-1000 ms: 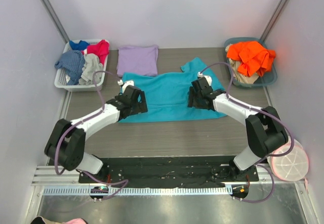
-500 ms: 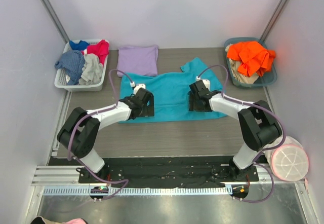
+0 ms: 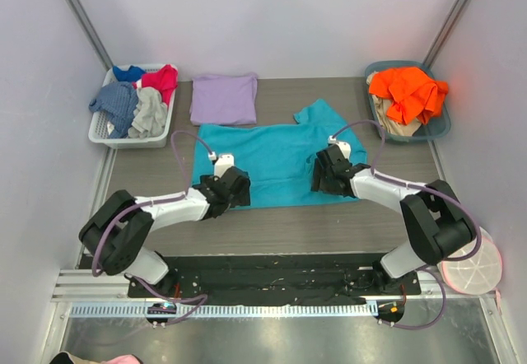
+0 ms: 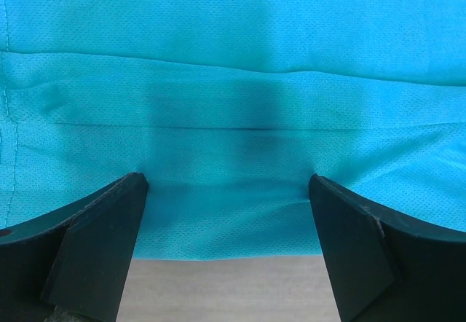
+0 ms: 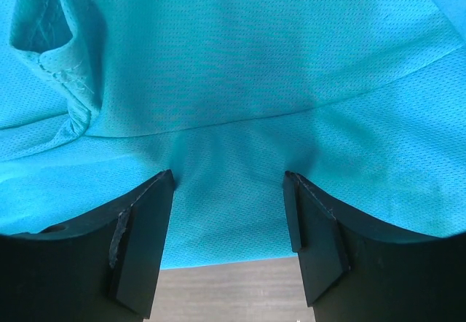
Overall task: Fold and stack the t-shirts
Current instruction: Fold the tshirt
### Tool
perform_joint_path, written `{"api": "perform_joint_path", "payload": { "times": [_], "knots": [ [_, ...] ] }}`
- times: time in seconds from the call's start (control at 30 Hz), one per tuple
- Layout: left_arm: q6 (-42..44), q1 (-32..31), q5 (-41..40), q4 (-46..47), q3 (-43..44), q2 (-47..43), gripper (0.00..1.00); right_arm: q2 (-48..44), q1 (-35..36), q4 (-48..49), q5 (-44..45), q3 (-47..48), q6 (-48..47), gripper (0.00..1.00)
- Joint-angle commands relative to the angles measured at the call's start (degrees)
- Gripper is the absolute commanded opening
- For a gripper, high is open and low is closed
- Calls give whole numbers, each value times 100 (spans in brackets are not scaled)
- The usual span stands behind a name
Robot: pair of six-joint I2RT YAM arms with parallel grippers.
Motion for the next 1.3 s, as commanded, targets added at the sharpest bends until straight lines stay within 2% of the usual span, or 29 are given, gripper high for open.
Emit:
{"api": "perform_joint_path", "payload": {
  "times": [0.0,0.2,0.27,0.43,0.63,0.9,1.07,1.27],
  "knots": [
    [-853,-378,249,-777,-586,-250,100,-207,134,-804,-329,-410,484,69],
    [-1861,-1476,-137,-1471,-745,-708,100,-751,538,-1366,-408,-665,906,70],
    [-2196,-2012,-252,-1813,-666,-805,100,-935,740,-1656,-347,-692,1029,70],
    [-3486,-3355,-647,-2682,-297,-656,100,-1349,1188,-2253,-277,-779,1591,70],
    [-4710,-4324,-973,-3895,99,-287,100,-2236,1576,-3131,-5,-806,2110,70],
    [-5510,-4519,-1237,-4582,-120,-585,100,-3054,1585,-3897,365,-596,2383,72],
    [-5600,-4519,-1588,-5048,-156,-1103,100,-3590,1576,-3986,611,-166,2261,74],
    [-5494,-4493,-2229,-5655,450,-1149,100,-3714,1576,-3854,646,230,2058,76]
  ]
}}
